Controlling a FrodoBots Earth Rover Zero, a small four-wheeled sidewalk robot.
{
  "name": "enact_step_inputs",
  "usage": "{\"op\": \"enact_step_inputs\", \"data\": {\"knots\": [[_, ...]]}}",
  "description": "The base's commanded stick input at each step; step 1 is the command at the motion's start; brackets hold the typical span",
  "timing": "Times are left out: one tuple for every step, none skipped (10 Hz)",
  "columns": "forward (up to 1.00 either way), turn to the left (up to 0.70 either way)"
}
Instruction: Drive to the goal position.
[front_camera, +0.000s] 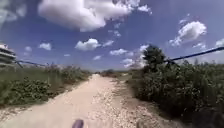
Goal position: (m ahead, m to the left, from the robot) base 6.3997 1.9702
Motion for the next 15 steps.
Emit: {"op": "enact_step_inputs", "data": {"knots": [[0.85, 0.00], [0.85, 0.00], [0.85, 0.00], [0.85, 0.00], [0.85, -0.32], [0.85, -0.34], [0.85, -0.22], [0.85, 0.00], [0.85, 0.00], [0.85, 0.00], [0.85, 0.00], [0.85, 0.00], [0.85, 0.00], [0.85, -0.21], [0.85, -0.34]]}}
